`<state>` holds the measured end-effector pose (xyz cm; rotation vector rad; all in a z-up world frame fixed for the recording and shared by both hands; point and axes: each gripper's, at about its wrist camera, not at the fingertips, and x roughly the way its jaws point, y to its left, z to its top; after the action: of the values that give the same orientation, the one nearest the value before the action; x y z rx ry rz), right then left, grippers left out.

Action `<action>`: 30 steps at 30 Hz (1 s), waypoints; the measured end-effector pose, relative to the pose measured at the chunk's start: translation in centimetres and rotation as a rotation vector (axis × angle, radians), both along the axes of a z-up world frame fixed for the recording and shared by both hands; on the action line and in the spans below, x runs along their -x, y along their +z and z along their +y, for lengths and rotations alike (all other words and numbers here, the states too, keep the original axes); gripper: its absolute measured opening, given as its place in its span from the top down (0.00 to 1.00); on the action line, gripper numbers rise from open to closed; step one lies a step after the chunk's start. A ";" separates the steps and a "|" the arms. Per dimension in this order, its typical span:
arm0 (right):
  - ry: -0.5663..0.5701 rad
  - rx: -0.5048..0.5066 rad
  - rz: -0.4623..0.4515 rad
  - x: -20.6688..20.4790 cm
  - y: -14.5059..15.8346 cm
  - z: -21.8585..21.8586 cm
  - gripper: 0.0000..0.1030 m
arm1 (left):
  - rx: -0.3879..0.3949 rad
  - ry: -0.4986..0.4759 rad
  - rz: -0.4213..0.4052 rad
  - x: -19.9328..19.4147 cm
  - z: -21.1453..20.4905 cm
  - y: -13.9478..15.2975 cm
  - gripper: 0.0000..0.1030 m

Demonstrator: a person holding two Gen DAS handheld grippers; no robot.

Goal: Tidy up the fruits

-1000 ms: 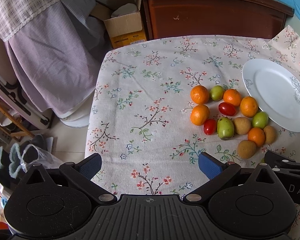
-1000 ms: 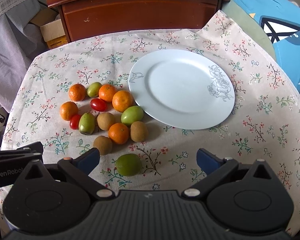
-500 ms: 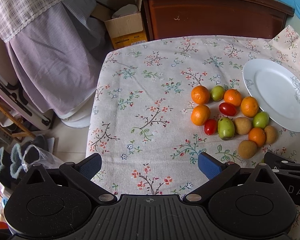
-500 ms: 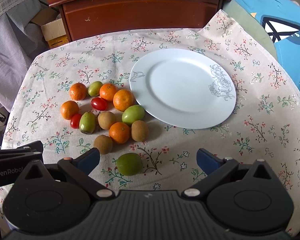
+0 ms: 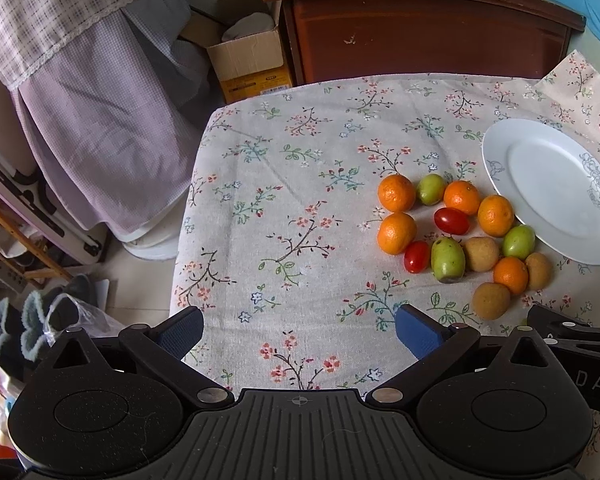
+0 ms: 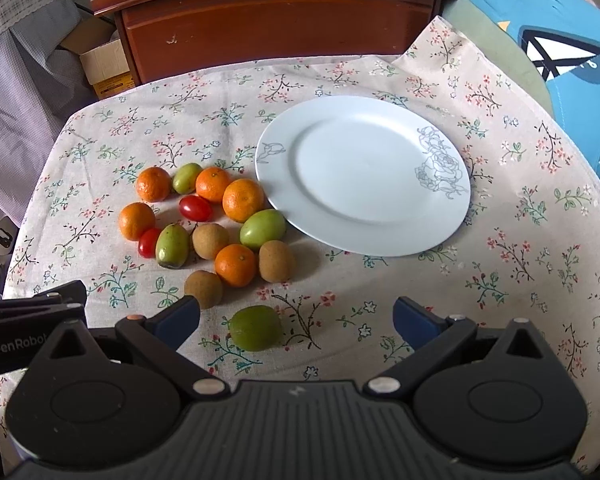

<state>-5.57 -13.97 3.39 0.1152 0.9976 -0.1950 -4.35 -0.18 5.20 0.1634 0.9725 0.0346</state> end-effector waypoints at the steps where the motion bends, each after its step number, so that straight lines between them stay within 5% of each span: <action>1: -0.001 0.001 -0.001 0.0 0.0 0.0 0.01 | 0.000 -0.001 -0.001 0.0 0.0 0.0 0.01; 16: -0.010 -0.163 -0.160 1.9 2.3 -5.8 0.03 | 0.104 -0.127 -0.040 -2.4 0.4 2.8 0.00; 30: 0.183 -0.305 -0.106 2.7 -1.2 -3.8 0.47 | 0.144 -0.198 -0.031 -2.2 -0.4 0.7 0.04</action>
<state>-8.25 -17.72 2.24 0.3082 0.9212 0.1309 -2.12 -0.55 5.88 0.1257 0.9204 -0.2136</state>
